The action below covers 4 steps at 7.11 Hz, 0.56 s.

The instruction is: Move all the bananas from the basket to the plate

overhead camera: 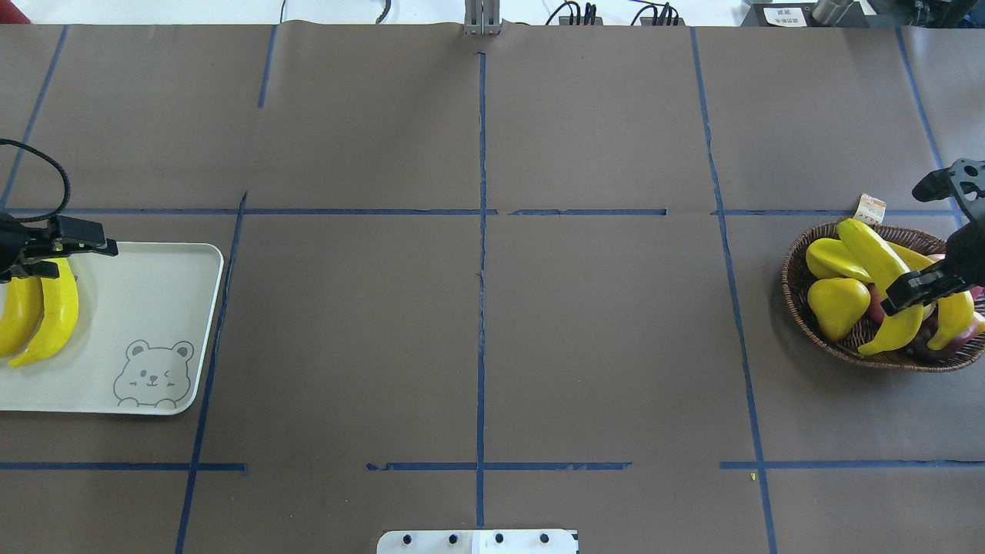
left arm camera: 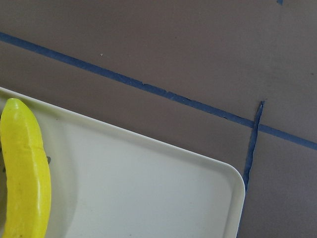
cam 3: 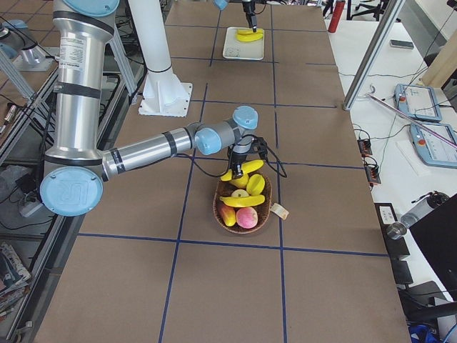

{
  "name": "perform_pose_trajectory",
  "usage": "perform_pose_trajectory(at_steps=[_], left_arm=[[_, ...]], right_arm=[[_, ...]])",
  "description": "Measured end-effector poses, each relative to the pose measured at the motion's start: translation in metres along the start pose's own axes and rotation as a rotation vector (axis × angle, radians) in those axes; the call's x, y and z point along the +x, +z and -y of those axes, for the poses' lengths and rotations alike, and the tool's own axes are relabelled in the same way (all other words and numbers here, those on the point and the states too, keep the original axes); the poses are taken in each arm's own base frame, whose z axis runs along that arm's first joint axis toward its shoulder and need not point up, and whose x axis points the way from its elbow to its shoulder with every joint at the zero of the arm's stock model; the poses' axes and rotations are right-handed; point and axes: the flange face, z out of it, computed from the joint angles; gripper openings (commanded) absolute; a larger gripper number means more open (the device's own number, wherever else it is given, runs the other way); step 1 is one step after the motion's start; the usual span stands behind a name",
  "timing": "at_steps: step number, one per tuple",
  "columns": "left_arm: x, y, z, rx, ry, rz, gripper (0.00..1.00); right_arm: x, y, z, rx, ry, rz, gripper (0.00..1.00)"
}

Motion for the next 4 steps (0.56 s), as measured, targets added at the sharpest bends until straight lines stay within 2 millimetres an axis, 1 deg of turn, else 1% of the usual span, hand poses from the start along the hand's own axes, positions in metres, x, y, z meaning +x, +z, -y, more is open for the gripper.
perform_pose_trajectory(at_steps=[1,2,3,4], left_arm=[[0.001,0.000,0.000,-0.001,0.001,-0.001,1.00],[0.009,0.000,0.002,0.001,0.009,-0.014,1.00],[0.035,-0.001,0.008,0.008,0.018,-0.051,1.00],[0.072,-0.001,0.016,0.013,0.007,-0.102,1.00]], right_arm=[[-0.002,-0.023,-0.009,0.029,-0.007,0.038,0.00],[-0.013,-0.045,-0.009,0.065,-0.024,0.075,0.00],[-0.031,-0.060,0.006,0.097,-0.045,0.112,0.00],[-0.060,-0.071,0.032,0.124,-0.048,0.149,0.00]])
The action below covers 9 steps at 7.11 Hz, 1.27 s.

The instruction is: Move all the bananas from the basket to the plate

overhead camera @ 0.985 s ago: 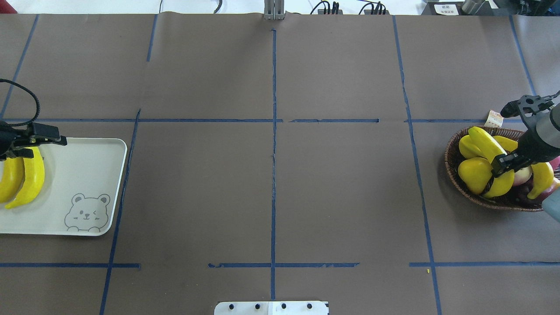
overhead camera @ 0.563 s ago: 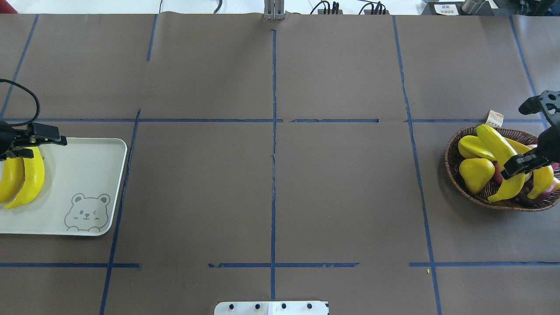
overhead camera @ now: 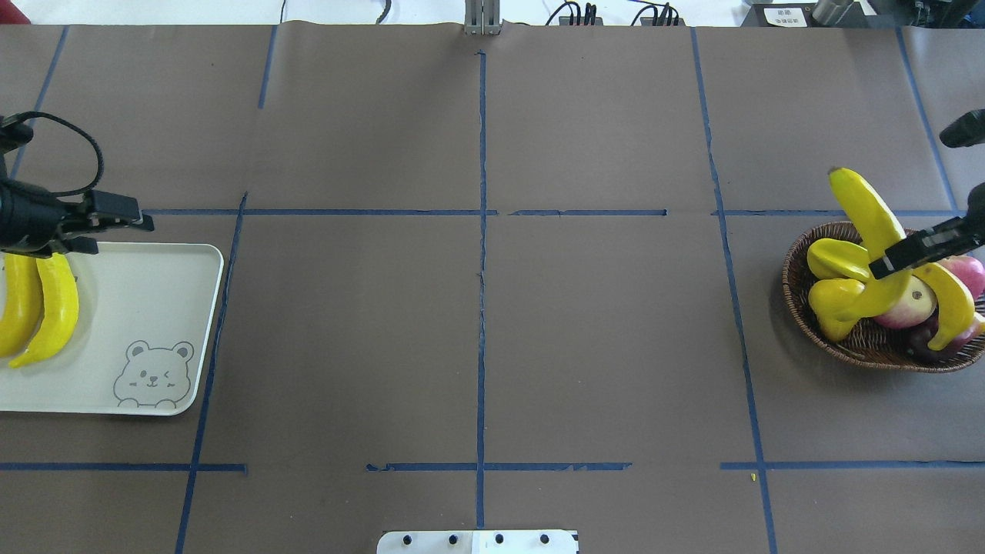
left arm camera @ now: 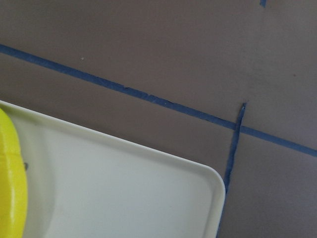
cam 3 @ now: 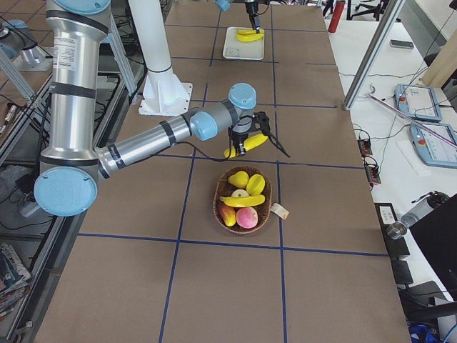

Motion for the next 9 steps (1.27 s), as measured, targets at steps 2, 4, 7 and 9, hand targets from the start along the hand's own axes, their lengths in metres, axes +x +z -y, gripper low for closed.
perform_pose_trajectory(at_steps=[2,4,7,9], left_arm=[[0.094,0.005,0.003,-0.011,-0.085,-0.126,0.99],[0.180,0.000,-0.014,-0.043,-0.182,-0.249,0.99],[0.269,0.002,-0.071,-0.052,-0.230,-0.425,0.99],[0.298,0.001,-0.101,-0.088,-0.209,-0.479,0.99]], right_arm=[[-0.091,0.009,0.050,0.045,0.043,0.043,0.01],[-0.185,0.029,0.068,0.082,0.093,0.067,0.01],[-0.302,0.062,0.053,0.116,0.133,0.112,0.00],[-0.341,0.076,0.037,0.097,0.110,0.141,0.01]])
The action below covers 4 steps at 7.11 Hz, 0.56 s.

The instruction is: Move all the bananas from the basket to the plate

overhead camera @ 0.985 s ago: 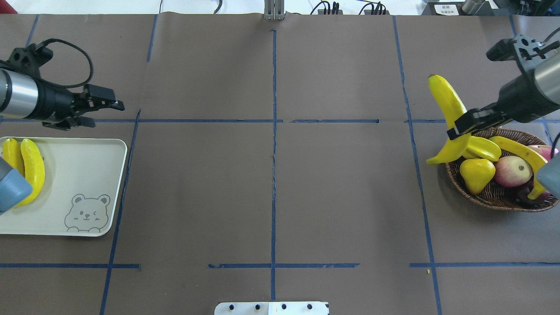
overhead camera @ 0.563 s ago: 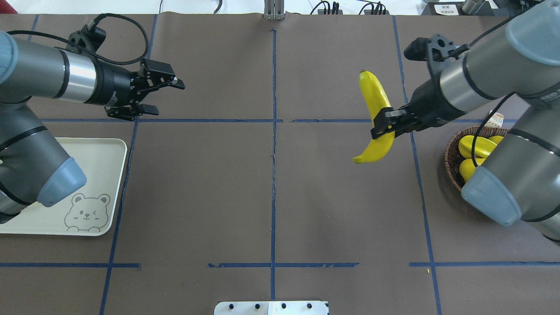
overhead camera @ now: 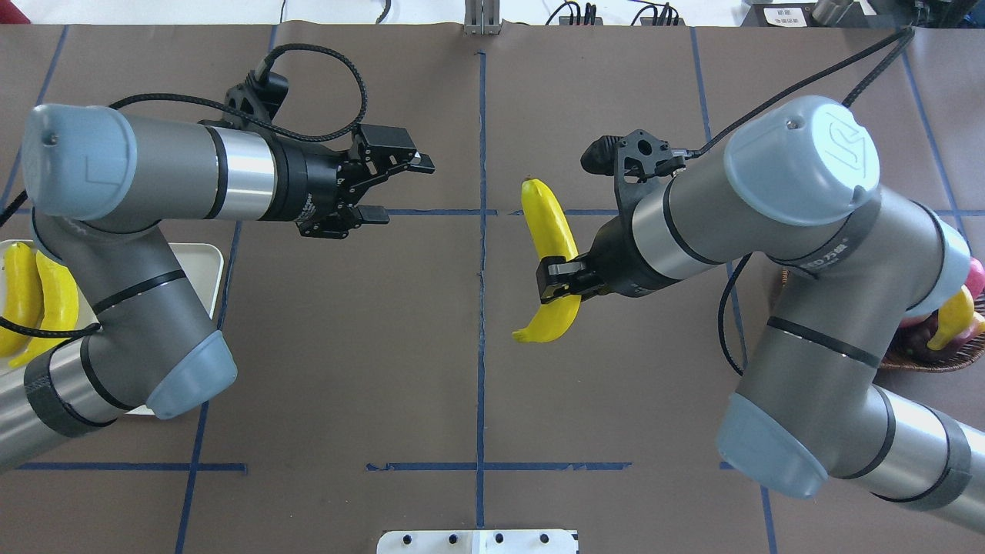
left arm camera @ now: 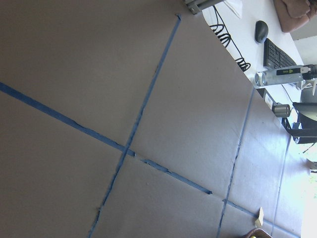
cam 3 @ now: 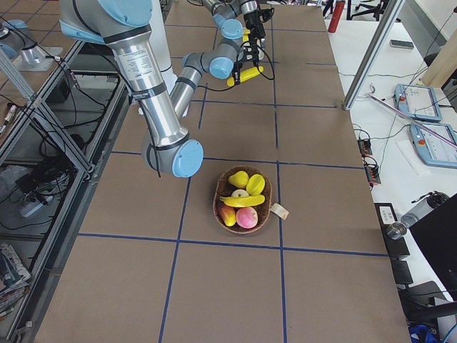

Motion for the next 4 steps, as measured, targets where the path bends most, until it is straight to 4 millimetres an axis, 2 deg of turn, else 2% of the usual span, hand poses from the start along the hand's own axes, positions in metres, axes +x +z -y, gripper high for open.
perform_pose_trajectory(at_steps=[2,4], left_arm=[[0.012,0.012,-0.030,-0.054,0.011,-0.020,0.99],[0.024,0.024,-0.051,-0.090,0.018,-0.036,0.99]], right_arm=[[-0.014,0.004,-0.009,-0.012,-0.016,0.018,0.00],[-0.030,0.005,-0.014,-0.021,-0.034,0.040,0.00]])
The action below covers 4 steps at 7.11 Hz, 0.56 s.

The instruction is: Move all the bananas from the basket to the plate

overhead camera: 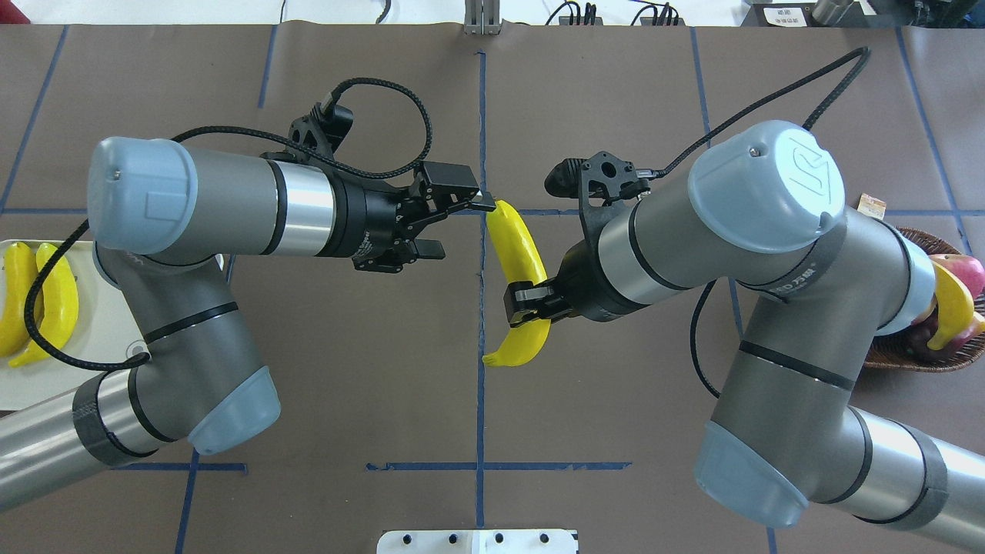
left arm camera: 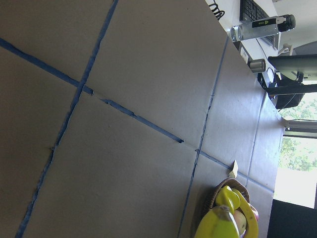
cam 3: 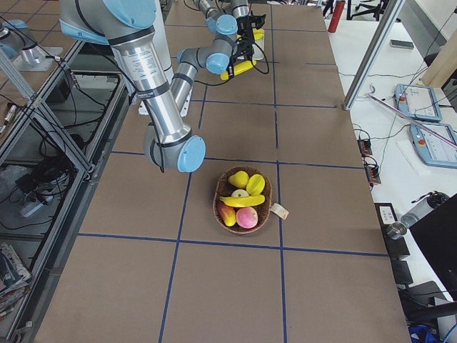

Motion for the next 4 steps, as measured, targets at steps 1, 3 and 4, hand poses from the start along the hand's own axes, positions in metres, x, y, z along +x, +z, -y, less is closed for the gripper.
perform_pose_trajectory(at_steps=[1,3,4], left_arm=[[0.003,0.005,-0.007,-0.005,0.001,-0.005,0.98],[0.004,0.012,-0.018,-0.008,0.001,-0.010,0.96],[0.002,0.016,-0.024,-0.018,0.001,-0.007,0.94]], right_arm=[[-0.007,0.000,-0.002,-0.002,-0.007,0.010,0.00],[-0.011,-0.001,-0.003,-0.004,-0.013,0.017,0.00],[-0.012,-0.001,-0.003,-0.003,-0.013,0.018,0.00]])
